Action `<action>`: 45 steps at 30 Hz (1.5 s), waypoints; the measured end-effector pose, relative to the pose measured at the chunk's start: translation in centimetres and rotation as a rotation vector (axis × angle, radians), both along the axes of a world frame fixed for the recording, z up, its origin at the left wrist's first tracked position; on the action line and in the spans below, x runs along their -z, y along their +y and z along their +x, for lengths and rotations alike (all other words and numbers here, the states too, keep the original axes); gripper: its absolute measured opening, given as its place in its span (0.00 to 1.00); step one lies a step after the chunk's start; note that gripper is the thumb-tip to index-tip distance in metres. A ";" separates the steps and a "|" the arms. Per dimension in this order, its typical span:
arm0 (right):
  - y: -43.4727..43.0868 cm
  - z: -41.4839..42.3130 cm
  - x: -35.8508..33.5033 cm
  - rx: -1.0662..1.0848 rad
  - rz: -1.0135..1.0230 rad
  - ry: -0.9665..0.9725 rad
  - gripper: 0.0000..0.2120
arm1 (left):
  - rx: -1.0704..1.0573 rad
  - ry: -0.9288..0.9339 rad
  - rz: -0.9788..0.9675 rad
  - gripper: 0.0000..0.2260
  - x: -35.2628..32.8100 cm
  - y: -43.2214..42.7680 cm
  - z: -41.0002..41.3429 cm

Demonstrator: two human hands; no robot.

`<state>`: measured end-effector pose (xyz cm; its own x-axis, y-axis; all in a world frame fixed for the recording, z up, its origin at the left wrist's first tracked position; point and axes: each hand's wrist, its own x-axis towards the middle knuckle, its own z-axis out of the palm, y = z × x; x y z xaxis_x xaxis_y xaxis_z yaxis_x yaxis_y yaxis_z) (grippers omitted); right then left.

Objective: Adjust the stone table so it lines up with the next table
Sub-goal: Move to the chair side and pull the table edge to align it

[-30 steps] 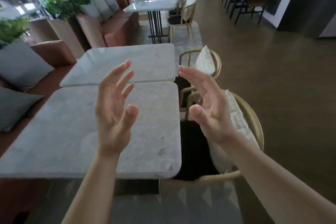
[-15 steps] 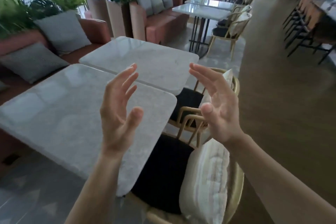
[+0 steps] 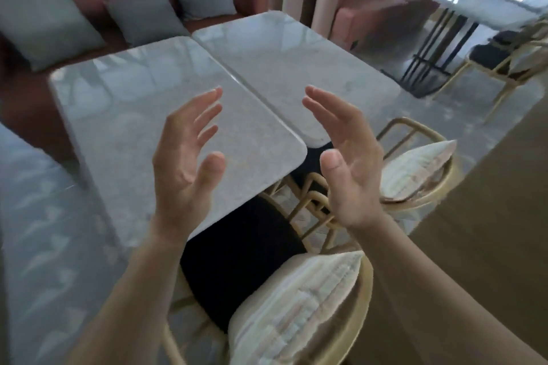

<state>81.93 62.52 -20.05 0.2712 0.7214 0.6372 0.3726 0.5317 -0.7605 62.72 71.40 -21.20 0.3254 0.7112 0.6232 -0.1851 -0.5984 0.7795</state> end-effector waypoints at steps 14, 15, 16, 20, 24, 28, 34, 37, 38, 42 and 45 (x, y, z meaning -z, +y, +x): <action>4.3 6.3 3.7 -0.362 -0.058 0.072 0.41 | -0.465 -0.062 -0.139 0.36 2.9 -5.2 6.6; 5.2 6.3 4.1 -0.369 -0.065 0.070 0.40 | -0.478 -0.062 -0.143 0.36 3.4 -4.5 6.9; 6.0 6.4 4.6 -0.368 -0.078 0.073 0.40 | -0.487 -0.064 -0.152 0.36 4.1 -3.7 7.2; 8.7 6.7 8.3 -0.323 -0.199 0.172 0.35 | -0.560 -0.134 -0.212 0.31 8.0 0.4 8.7; 11.2 7.2 14.1 -0.145 -0.472 0.315 0.13 | -0.624 -0.238 -0.471 0.24 14.2 2.7 10.3; 12.5 8.1 21.2 0.088 -0.857 0.654 0.11 | -0.759 -0.434 -0.931 0.19 21.9 2.6 11.4; 13.8 8.0 26.6 0.209 -1.129 1.154 0.36 | -1.042 -0.820 -1.358 0.17 28.1 2.3 11.8; 15.9 7.3 27.0 0.058 -1.056 1.475 0.33 | -1.006 -0.924 -1.353 0.18 28.0 4.2 10.0; 16.6 7.0 27.1 0.007 -1.036 1.526 0.30 | -1.037 -0.951 -1.334 0.19 27.9 4.9 9.3; 18.7 6.3 27.4 -0.039 -1.066 1.638 0.17 | -1.232 -1.060 -1.311 0.26 28.2 7.1 7.7; 19.8 5.9 28.0 0.001 -1.052 1.668 0.13 | -1.347 -1.107 -1.296 0.30 29.0 8.7 7.7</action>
<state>87.80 82.27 -48.08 0.0456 0.5781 -0.8147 -0.9238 -0.2860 -0.2546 70.45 80.11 -50.22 -0.6504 0.2064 -0.7310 -0.7565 -0.0899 0.6478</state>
